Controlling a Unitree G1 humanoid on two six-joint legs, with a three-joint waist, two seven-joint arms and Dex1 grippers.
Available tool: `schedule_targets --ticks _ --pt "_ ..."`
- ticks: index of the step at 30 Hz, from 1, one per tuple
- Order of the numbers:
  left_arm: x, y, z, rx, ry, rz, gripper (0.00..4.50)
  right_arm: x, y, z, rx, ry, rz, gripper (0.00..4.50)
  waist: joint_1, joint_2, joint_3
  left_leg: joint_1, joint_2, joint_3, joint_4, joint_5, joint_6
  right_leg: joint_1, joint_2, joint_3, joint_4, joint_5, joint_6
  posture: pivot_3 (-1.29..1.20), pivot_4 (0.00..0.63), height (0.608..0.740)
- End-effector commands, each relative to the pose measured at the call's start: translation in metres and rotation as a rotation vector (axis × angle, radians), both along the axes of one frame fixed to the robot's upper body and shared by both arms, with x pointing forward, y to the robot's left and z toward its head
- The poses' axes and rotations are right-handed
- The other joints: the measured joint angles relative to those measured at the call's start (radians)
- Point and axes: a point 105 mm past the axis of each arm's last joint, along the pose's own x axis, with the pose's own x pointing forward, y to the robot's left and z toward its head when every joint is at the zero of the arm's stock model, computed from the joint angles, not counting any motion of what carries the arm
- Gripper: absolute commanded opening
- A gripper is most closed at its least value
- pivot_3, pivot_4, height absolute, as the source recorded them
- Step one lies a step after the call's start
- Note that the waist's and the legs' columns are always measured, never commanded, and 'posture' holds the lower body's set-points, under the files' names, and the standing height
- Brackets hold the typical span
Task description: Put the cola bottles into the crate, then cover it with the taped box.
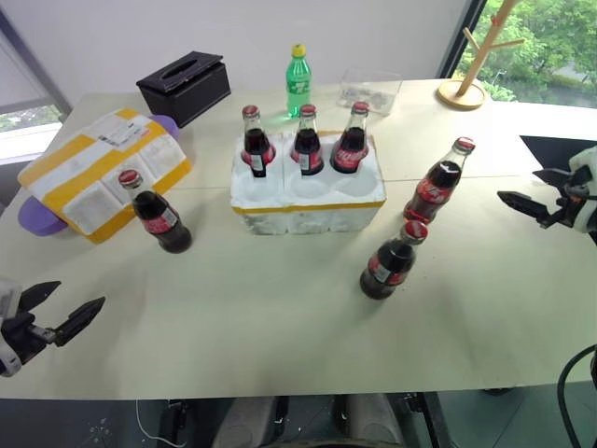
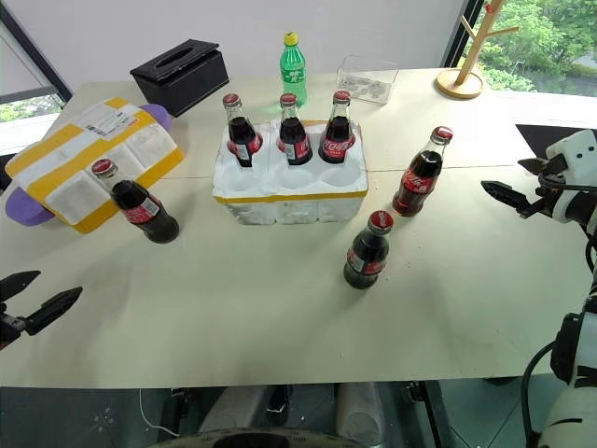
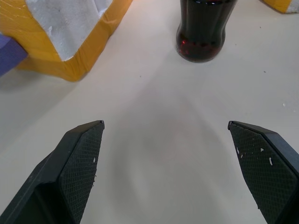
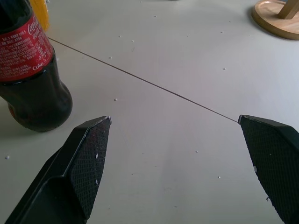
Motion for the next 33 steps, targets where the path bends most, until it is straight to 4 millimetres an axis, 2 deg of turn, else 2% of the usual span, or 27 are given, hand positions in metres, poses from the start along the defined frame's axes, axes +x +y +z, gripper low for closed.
schedule_targets --ticks 1,7,12,16,20,24,28,31,33 --pt "0.001 0.0 0.014 0.039 -0.056 -0.003 4.44 0.0 -0.002 0.01 0.011 -0.041 -0.003 4.5 0.0 0.0 0.0 0.0 0.0 0.0 0.0 0.0 0.0 0.0 0.0 0.0 0.0 0.0 0.0 0.0 0.15 0.736" --pt "0.004 0.004 0.013 0.018 -0.071 0.041 4.44 -0.001 -0.003 0.01 0.033 -0.041 -0.014 4.5 0.0 0.0 0.0 0.0 0.0 0.0 0.0 0.0 0.0 0.0 0.0 0.0 0.0 0.0 0.0 0.0 0.15 0.736" --pt "0.005 0.002 0.016 -0.025 -0.087 0.03 4.44 0.001 -0.012 0.012 0.055 -0.05 -0.089 4.5 0.0 0.0 0.0 0.0 0.0 0.0 0.0 0.0 0.0 0.0 0.0 0.0 0.0 0.0 0.0 0.0 0.15 0.736" --pt "0.008 -0.001 0.017 -0.023 -0.087 0.022 4.44 0.001 -0.012 0.015 0.062 -0.062 -0.085 4.5 0.0 0.0 0.0 0.0 0.0 0.0 0.0 0.0 0.0 0.0 0.0 0.0 0.0 0.0 0.0 0.0 0.15 0.736" --pt "0.016 -0.008 0.027 -0.052 -0.13 -0.002 4.44 -0.003 -0.011 0.031 0.054 -0.087 -0.045 4.5 0.001 0.0 0.0 0.0 0.0 0.001 0.0 0.0 0.0 0.0 0.0 0.0 0.0 0.0 0.0 0.0 0.15 0.736" --pt "0.023 -0.012 0.028 -0.051 -0.127 -0.035 4.44 -0.015 -0.013 0.065 0.081 -0.101 0.014 4.5 0.001 0.003 0.001 0.0 0.0 0.001 0.0 0.001 0.001 -0.001 0.0 0.001 0.0 0.001 0.002 0.0 0.15 0.736" --pt "0.04 -0.016 0.039 -0.056 -0.159 -0.072 4.44 -0.03 0.009 0.103 0.079 -0.102 0.193 4.5 0.001 0.004 0.002 0.0 0.0 0.001 0.0 0.0 0.0 -0.001 0.0 0.001 0.001 0.001 0.002 0.0 0.15 0.736" --pt "0.056 -0.02 0.048 -0.055 -0.188 -0.096 4.44 -0.045 0.038 0.128 0.076 -0.092 0.353 4.5 -0.002 0.004 0.001 0.0 0.001 0.001 0.0 0.0 -0.001 -0.001 0.001 0.001 0.0 0.001 0.002 0.0 0.15 0.736" --pt "0.069 -0.028 0.049 -0.063 -0.202 -0.137 4.44 -0.066 0.071 0.145 0.075 -0.066 0.532 4.5 -0.002 0.004 0.001 0.0 0.002 0.002 0.0 0.0 -0.001 -0.002 0.001 0.001 0.0 0.002 0.003 0.0 0.15 0.736"
